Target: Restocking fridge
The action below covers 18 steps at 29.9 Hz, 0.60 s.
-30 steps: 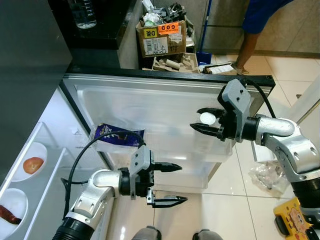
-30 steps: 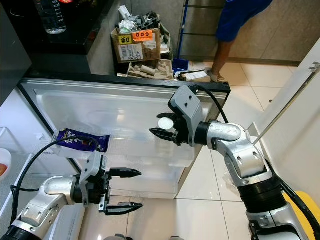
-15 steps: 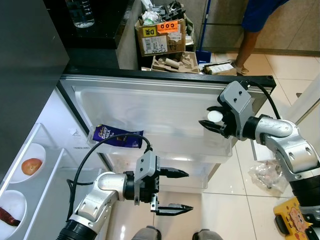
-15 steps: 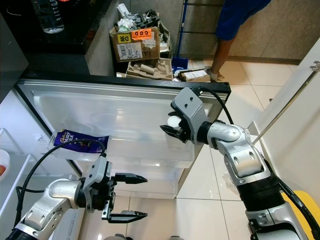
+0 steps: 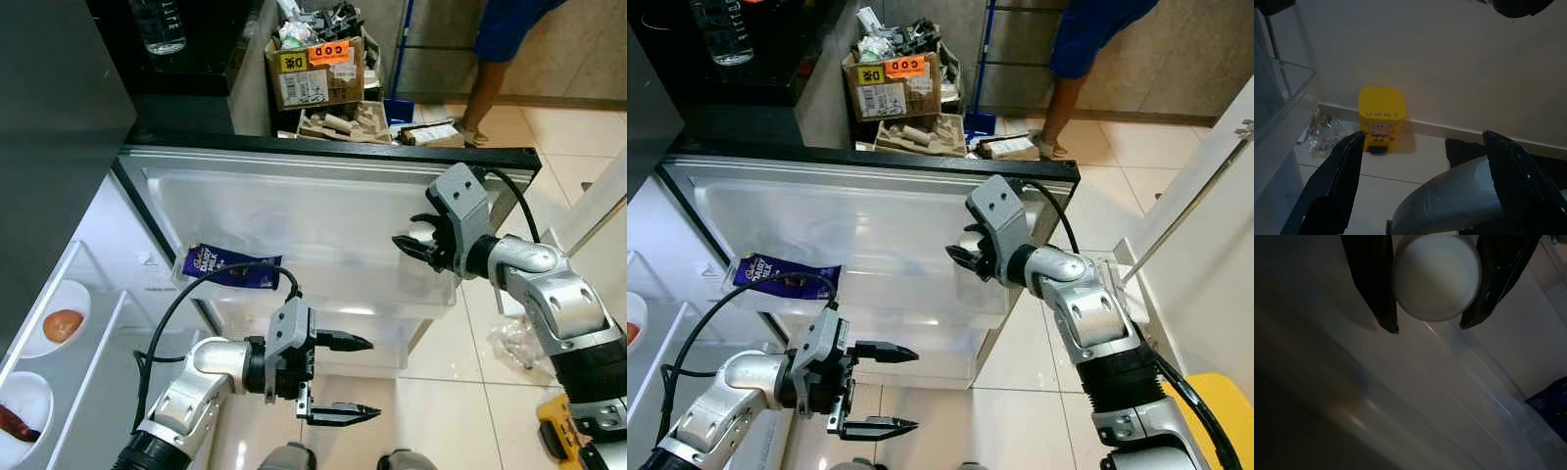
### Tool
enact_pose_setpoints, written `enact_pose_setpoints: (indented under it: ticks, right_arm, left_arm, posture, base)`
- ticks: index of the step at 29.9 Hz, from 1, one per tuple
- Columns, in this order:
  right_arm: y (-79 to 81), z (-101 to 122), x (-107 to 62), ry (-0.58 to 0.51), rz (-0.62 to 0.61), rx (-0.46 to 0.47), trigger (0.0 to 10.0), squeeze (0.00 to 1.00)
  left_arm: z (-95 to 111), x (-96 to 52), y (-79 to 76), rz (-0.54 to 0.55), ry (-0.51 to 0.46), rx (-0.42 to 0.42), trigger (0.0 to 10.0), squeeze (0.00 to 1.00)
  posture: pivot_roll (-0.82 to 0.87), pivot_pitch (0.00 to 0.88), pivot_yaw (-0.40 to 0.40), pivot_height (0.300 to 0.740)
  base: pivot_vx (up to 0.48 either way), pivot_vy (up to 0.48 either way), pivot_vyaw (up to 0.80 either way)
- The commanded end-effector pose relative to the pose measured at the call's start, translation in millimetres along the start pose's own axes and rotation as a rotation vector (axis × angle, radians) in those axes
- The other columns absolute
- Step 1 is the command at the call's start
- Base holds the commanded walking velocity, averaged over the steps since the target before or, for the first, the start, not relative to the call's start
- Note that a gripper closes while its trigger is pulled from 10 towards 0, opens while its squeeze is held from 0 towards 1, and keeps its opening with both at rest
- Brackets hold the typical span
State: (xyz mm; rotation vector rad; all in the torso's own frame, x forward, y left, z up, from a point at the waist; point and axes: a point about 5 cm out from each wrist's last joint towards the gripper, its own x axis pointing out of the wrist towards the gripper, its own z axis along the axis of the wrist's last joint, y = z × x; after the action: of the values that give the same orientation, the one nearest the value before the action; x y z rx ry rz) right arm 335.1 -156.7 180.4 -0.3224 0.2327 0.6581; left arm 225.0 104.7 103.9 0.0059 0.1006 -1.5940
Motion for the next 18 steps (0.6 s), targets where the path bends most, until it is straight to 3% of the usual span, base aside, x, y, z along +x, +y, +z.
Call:
enact_pose_setpoints:
  ticks: [1, 7, 8, 9, 17, 18]
  right_arm:
    - [-8.8, -0.8, -4.3, 0.013, -0.059, 0.008, 10.0, 0.0]
    - [-10.1, -3.0, -4.6, 0.028, -0.079, 0.033, 10.0, 0.0]
    - [-10.0, -2.6, -4.4, 0.023, -0.078, 0.039, 10.0, 0.19]
    - [-10.0, -2.4, -4.4, 0.021, -0.079, 0.041, 10.0, 1.0]
    - [-13.0, 7.7, -7.0, -0.031, -0.082, 0.063, 10.0, 0.97]
    - [-13.6, 11.2, -8.8, -0.044, -0.077, 0.059, 10.0, 0.55]
  left_arm:
    - [-1.4, 3.1, -3.2, -0.01, -0.015, -0.013, 10.0, 0.0]
    - [-0.6, 0.6, -1.7, 0.002, -0.015, -0.008, 10.0, 0.0]
    - [-0.3, 0.7, -1.5, 0.003, -0.016, -0.007, 10.0, 0.0]
    - [-0.3, 0.8, -1.5, 0.004, -0.017, -0.007, 10.0, 0.0]
    - [-0.2, 1.0, -1.7, 0.004, -0.019, -0.006, 10.0, 0.0]
    - [-0.1, 1.2, -1.7, 0.004, -0.019, -0.006, 10.0, 0.0]
  posture:
    - [-0.09, 0.132, -0.043, 0.74]
    - [-0.09, 0.133, -0.043, 0.74]
    - [-0.09, 0.132, -0.045, 0.74]
    - [-0.09, 0.134, -0.043, 0.74]
    - [-0.09, 0.132, -0.046, 0.74]
    - [-0.1, 0.131, -0.047, 0.74]
  base:
    - [0.0, 0.0, 0.0]
    - [0.0, 0.0, 0.0]
    - [0.0, 0.0, 0.0]
    - [0.0, 0.0, 0.0]
    - [0.0, 0.0, 0.0]
    - [0.0, 0.0, 0.0]
